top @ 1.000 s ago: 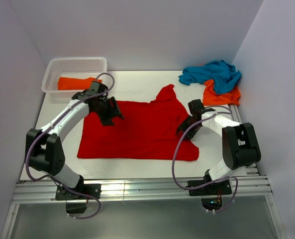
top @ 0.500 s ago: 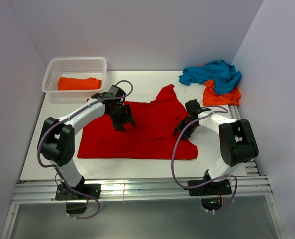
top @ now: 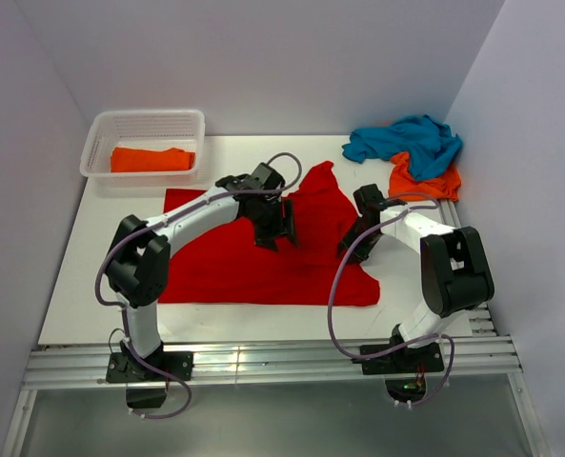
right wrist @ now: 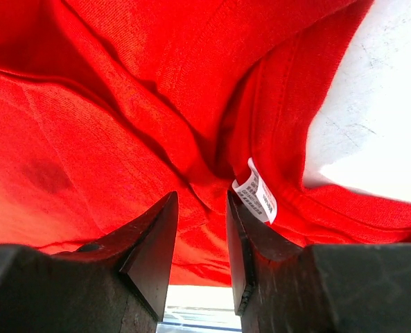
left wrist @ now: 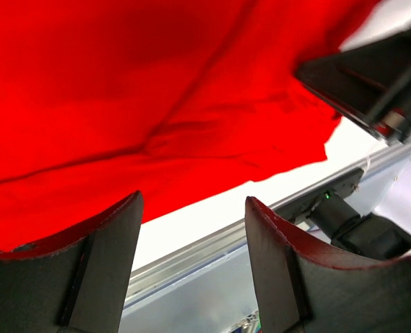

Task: Roll the t-shirts
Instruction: Fold the tshirt

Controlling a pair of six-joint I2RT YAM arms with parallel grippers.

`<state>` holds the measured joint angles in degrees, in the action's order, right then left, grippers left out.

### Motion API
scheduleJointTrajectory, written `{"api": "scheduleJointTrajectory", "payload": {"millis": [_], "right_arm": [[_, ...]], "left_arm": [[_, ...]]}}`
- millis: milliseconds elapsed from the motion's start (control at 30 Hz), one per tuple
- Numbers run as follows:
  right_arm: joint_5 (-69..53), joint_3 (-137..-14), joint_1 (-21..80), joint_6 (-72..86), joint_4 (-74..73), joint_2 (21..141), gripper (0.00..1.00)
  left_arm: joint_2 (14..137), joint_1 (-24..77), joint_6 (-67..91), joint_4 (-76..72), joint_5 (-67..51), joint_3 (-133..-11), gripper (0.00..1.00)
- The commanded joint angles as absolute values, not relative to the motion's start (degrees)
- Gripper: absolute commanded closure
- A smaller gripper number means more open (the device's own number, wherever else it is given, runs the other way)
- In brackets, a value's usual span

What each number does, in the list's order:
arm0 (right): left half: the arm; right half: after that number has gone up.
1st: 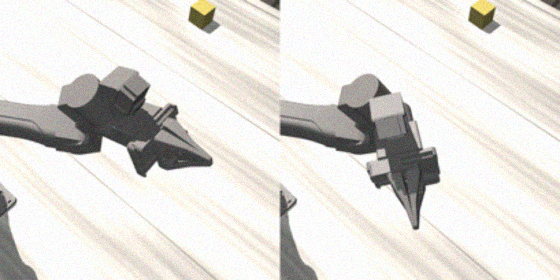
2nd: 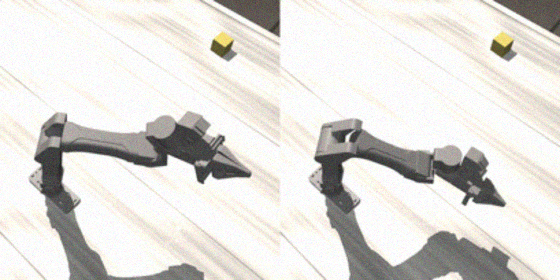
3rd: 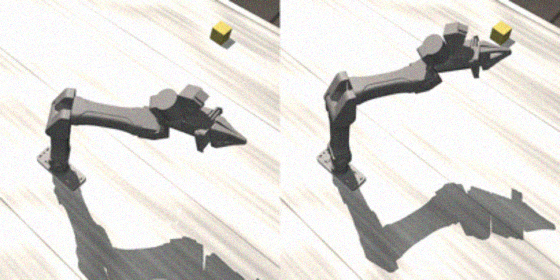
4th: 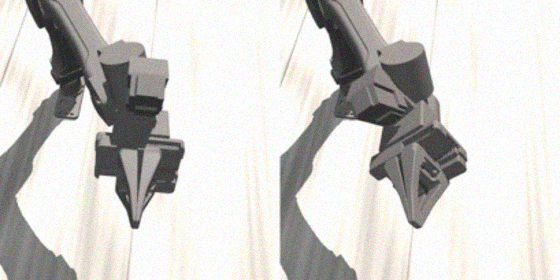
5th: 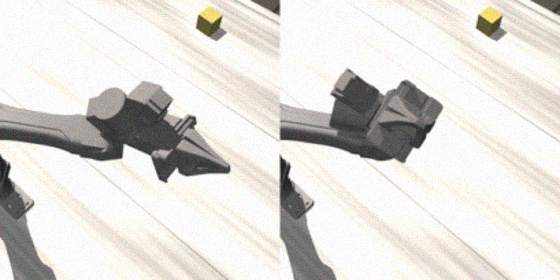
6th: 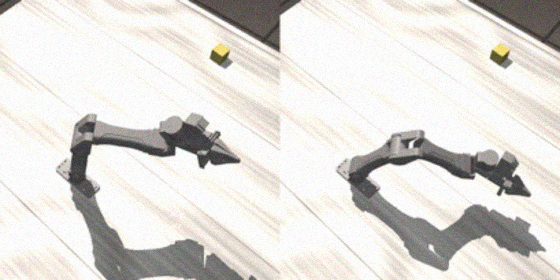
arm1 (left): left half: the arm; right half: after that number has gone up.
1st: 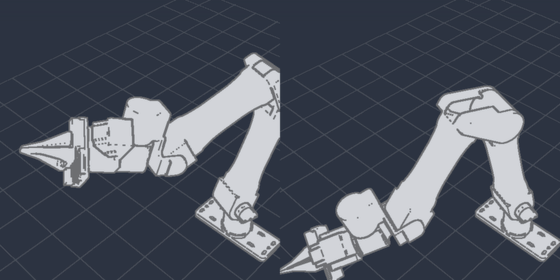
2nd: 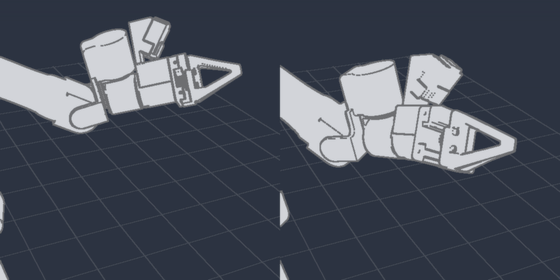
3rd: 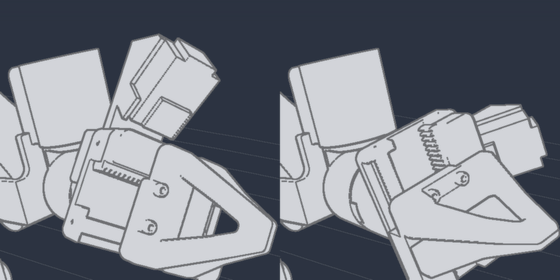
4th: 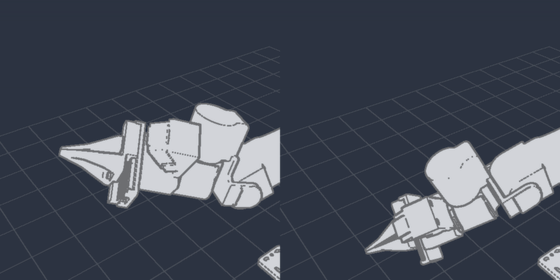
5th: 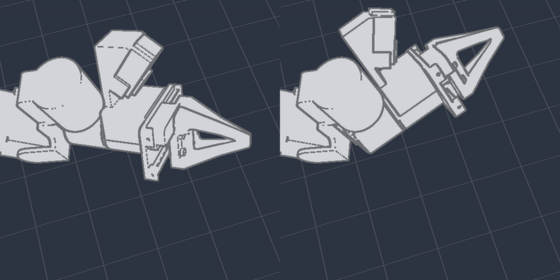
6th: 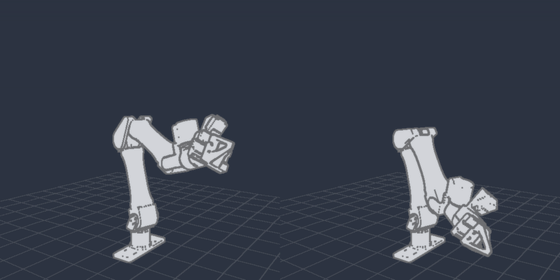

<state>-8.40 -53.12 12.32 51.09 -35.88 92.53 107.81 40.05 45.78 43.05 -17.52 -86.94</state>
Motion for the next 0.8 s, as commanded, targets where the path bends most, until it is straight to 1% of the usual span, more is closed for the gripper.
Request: {"api": "scheduleJointTrajectory", "payload": {"millis": [0,167,300,400,500,633,767], "right_arm": [[-7.7,-52.8,12.0,49.9,-35.7,91.6,0.59],[-9.7,-52.1,12.0,50.9,-35.1,89.2,0.6],[-10.7,-51.4,12.3,51.5,-35.2,87.8,0.6],[-11.6,-51.1,12.6,52.0,-35.4,87.4,0.6],[-12.2,-51.0,12.7,52.0,-35.9,87.8,0.57],[-12.4,-50.7,12.7,51.9,-36.2,87.9,0.57],[-13.7,-49.7,12.7,52.1,-34.7,88.8,0.58]], "left_arm": [[108.2,42.9,43.1,38.6,-18.2,-90.2,0.34],[107.8,45.4,43.7,32.2,-19.5,-85.6,0.34],[106.9,46.5,47.5,26.1,-19.2,-81.8,0.35],[106.8,47.6,49.9,25.5,-17.8,-80.8,0.36],[106.1,48.2,53.4,22.9,-18.0,-78.4,0.37],[106.5,49.0,55.5,19.5,-17.5,-78.1,0.37],[108.6,50.8,57.1,20.3,-16.8,-79.5,0.39]]}}
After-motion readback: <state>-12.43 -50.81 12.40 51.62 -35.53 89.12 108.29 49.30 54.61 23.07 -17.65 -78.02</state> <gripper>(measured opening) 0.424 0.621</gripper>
